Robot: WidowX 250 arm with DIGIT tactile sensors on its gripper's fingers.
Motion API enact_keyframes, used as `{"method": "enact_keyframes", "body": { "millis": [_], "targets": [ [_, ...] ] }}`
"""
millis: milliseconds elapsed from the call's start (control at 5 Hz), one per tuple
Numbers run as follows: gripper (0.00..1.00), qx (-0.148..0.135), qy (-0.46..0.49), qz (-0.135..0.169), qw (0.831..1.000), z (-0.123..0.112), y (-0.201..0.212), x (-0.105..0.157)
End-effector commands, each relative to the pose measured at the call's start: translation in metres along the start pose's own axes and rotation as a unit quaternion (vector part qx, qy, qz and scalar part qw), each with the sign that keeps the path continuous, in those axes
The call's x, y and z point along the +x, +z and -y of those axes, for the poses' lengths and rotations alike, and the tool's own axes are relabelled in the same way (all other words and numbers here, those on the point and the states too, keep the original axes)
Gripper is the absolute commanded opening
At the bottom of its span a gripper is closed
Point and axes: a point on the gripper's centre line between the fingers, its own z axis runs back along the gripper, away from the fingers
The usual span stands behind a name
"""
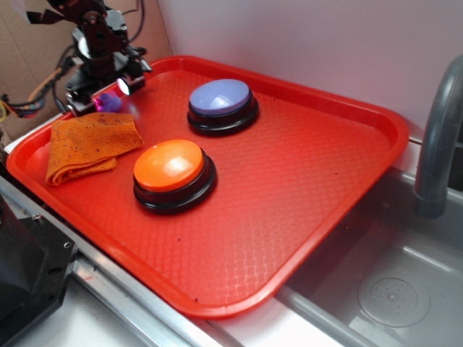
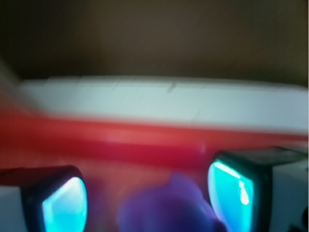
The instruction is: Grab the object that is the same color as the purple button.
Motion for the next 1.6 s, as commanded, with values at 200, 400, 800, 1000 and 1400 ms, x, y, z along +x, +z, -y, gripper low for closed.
{"method": "enact_keyframes", "body": {
  "millis": [200, 400, 800, 1000, 1400],
  "targets": [
    [0.00, -0.039, 0.000, -0.017, 0.999, -0.010, 0.002, 0.015],
    [0.00, -0.047, -0.091, -0.071, 0.992, -0.005, 0.029, 0.027],
    [0.00, -0.142, -0.313, -0.070, 0.937, 0.035, 0.136, 0.028],
    [0.00, -0.185, -0.413, -0.123, 0.883, 0.043, 0.169, 0.010],
    [0.00, -0.224, -0.575, -0.171, 0.768, 0.025, 0.227, -0.031]
  ]
}}
